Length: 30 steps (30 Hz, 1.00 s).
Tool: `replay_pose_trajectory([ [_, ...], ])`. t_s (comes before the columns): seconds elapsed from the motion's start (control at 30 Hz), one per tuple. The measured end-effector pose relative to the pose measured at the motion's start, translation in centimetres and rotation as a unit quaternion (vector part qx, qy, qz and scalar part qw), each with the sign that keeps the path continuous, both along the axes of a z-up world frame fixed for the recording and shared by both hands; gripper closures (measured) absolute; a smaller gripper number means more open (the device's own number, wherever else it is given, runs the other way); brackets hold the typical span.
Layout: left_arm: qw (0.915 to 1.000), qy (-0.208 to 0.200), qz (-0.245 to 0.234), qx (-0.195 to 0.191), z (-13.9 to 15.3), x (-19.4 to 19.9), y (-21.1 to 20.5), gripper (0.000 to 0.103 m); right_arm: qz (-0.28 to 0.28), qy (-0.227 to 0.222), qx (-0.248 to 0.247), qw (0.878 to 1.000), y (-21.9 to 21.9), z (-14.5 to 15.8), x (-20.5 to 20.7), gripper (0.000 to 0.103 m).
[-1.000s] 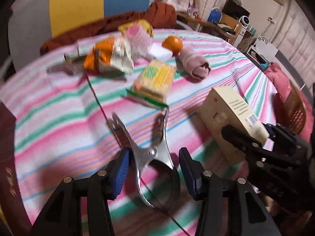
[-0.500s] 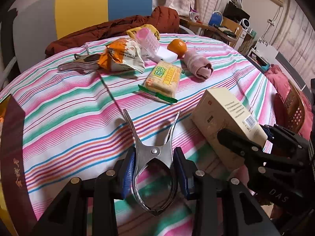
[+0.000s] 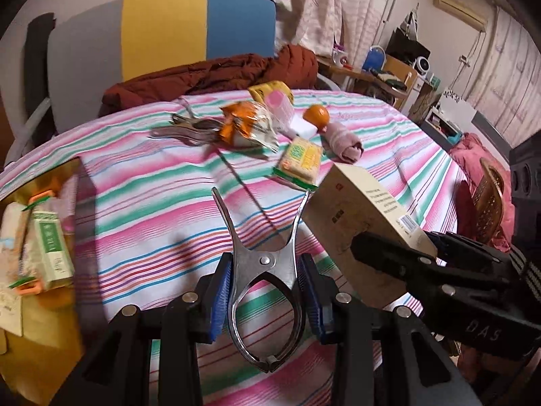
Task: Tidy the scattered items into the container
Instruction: 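Lift the cream box and metal clip and carry both to the gold tray, then lower the cream box and metal clip into the tray and open both tools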
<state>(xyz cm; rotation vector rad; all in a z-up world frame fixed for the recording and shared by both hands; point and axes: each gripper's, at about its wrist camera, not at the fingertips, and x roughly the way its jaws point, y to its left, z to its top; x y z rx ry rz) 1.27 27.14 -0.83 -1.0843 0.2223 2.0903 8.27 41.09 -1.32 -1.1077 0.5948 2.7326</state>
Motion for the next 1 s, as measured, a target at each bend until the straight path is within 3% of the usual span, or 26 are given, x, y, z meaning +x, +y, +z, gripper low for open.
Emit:
replay_pose_trajectory([
  [0.47, 0.9959, 0.008, 0.09, 0.01, 2.7, -2.4, -12.4, 0.065, 0.107, 0.016, -0.027, 0.994, -10.7, 2.7, -5.6, 0.053],
  [0.73, 0.988, -0.032, 0.15, -0.017, -0.4, -5.3, -18.0, 0.066, 0.167, -0.01, -0.029, 0.985, -17.4, 1.7, -9.4, 0.053],
  [0.87, 0.9847, -0.058, 0.161, -0.031, -2.2, -6.7, -19.1, 0.066, 0.181, -0.033, -0.031, 0.982, -19.2, 0.6, -10.4, 0.053],
  [1.0, 0.9789, -0.093, 0.18, -0.022, -3.6, -8.3, -19.7, 0.067, 0.177, -0.04, -0.024, 0.983, -20.0, 0.3, -11.1, 0.052],
])
